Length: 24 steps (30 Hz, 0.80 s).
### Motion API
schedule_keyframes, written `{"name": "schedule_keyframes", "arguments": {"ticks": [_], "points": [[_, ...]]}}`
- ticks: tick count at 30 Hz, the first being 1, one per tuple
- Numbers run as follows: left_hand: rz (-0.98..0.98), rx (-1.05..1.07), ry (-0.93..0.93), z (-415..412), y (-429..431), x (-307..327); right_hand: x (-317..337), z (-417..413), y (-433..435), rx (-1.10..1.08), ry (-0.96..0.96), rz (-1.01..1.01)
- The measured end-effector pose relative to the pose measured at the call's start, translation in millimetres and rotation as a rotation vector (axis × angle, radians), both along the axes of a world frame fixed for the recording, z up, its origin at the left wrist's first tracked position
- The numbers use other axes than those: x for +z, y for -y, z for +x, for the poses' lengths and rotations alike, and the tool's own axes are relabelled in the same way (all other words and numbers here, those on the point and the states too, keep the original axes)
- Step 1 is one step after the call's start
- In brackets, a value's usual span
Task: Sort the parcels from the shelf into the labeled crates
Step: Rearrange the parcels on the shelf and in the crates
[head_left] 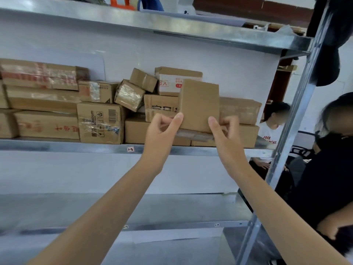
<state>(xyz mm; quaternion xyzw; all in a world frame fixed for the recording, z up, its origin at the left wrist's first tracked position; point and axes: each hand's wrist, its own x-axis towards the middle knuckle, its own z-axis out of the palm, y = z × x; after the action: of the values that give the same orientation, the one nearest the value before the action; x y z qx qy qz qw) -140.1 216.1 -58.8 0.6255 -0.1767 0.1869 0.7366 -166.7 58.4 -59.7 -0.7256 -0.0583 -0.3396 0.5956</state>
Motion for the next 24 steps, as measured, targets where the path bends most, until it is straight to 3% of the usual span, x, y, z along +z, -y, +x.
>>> {"name": "schedule_keyframes", "arguments": {"ticks": [3,12,24], "points": [[-0.001,0.029,-0.004,-15.3,-40.8,-13.4,-14.4,-3.0,-27.8,0.104,-0.067,-0.032],[0.273,0.296,-0.061,-60.6,-170.8,-66.5,-61.5,-4.0,-142.3,0.362,-0.194,-0.223],[0.307,0.706,-0.247,-157.2,-328.0,-132.0,-114.4,-36.5,-317.7,0.659,-0.242,-0.312]]}}
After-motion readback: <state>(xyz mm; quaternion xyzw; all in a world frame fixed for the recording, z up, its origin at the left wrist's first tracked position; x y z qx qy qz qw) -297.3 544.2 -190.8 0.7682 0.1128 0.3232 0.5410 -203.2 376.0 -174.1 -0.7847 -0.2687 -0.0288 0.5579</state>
